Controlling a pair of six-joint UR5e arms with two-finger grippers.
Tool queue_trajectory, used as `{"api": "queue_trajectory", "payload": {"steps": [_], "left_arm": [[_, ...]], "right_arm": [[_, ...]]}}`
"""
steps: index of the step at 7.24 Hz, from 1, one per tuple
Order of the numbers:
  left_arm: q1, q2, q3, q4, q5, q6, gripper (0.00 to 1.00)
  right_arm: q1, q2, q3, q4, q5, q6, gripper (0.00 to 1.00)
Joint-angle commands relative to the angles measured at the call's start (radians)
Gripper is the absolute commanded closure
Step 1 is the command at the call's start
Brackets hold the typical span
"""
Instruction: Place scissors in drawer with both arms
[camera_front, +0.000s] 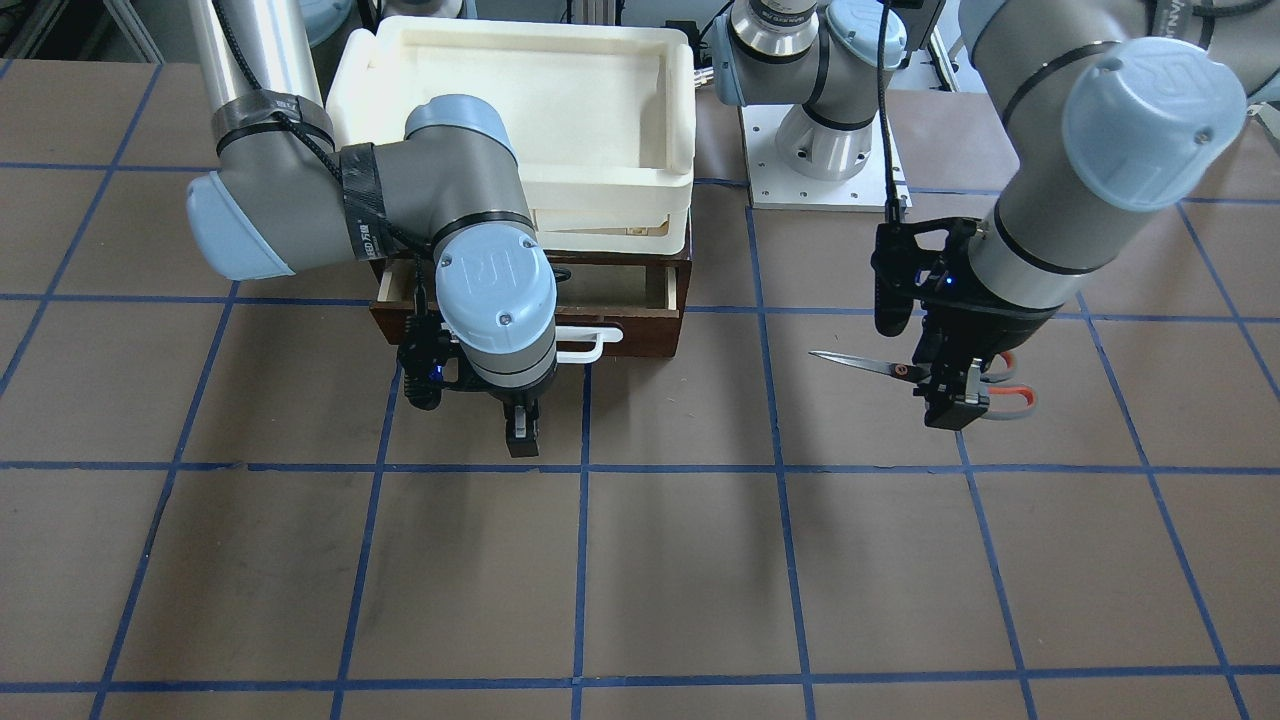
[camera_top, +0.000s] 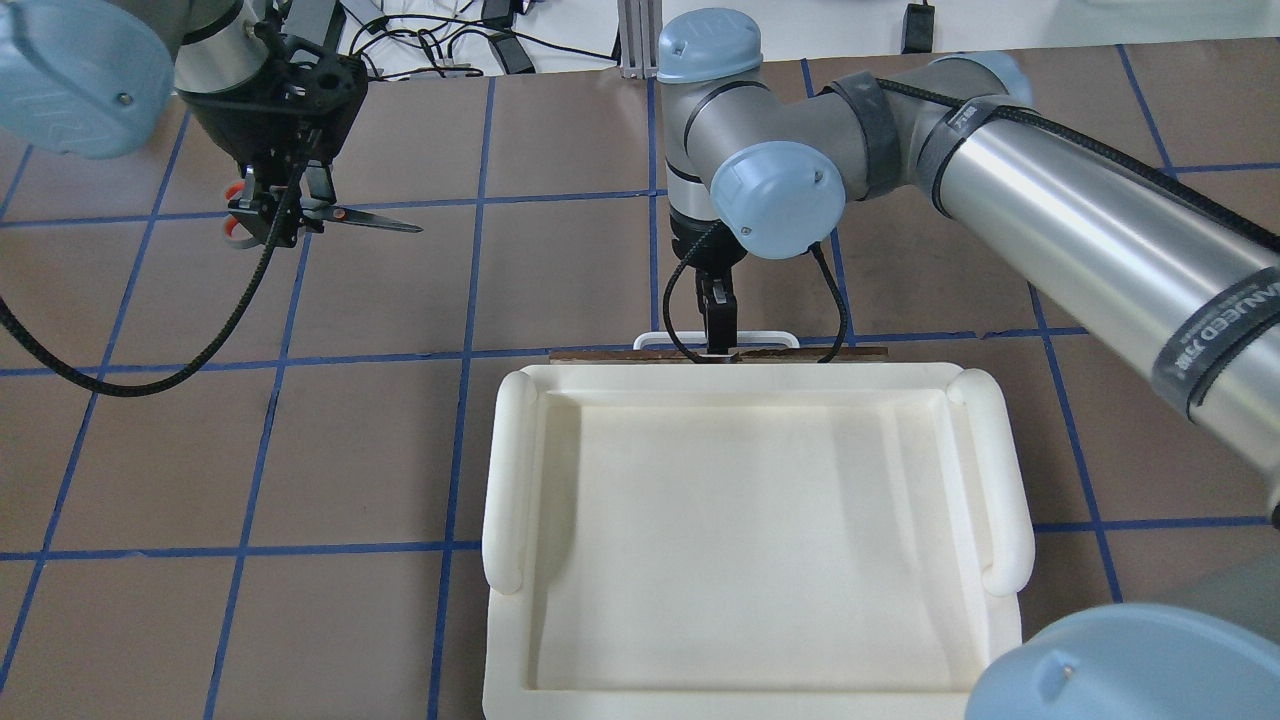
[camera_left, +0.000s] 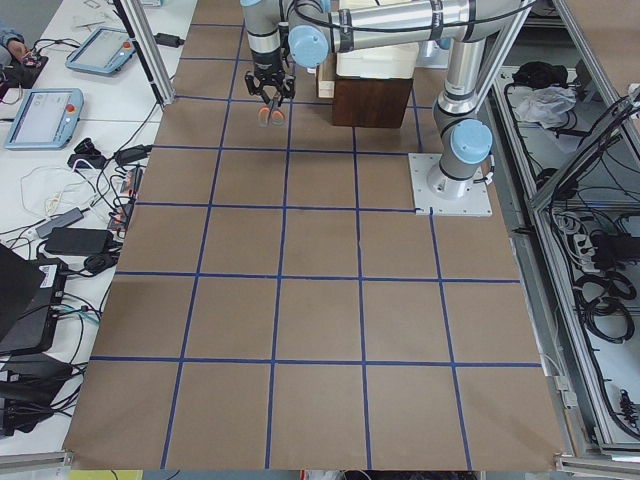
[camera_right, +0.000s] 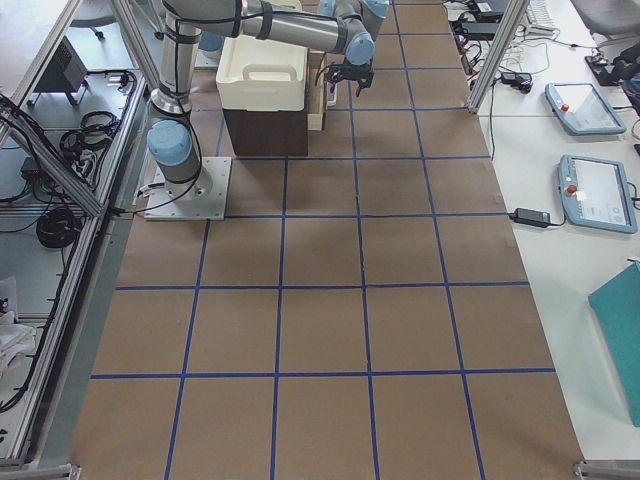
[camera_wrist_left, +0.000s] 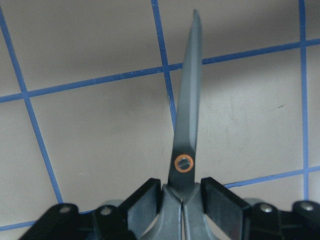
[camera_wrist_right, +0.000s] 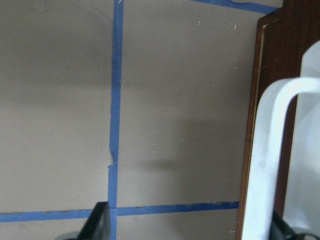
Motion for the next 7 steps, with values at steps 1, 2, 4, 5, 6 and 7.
{"api": "queue_trajectory", "payload": {"steps": [1,2,4,5,6,7], "left_arm": [[-0.05,0.019,-0.003,-0.009,0.003,-0.043,1.0],[-0.05,0.017,-0.003,-0.008,0.003,-0.04,1.0],[-0.05,0.016,-0.006,-0.008,0.001,-0.041,1.0],[-0.05,0.016,-0.006,-0.009,0.001,-0.041,1.0],[-0.05,0.016,-0.006,-0.009,0.001,-0.041,1.0],[-0.05,0.017,-0.006,-0.009,0.001,-0.041,1.0]], "right_arm": [[-0.001,0.03,-0.033,-0.015,0.0,-0.003,0.0],[-0.001,0.041,-0.041,-0.02,-0.001,-0.003,0.0],[-0.002,0.047,-0.047,-0.043,-0.001,-0.005,0.0],[-0.01,0.063,-0.07,-0.047,-0.001,-0.005,0.0],[-0.016,0.064,-0.083,-0.047,-0.001,-0.014,0.0],[-0.017,0.064,-0.087,-0.047,-0.001,-0.026,0.0]]}}
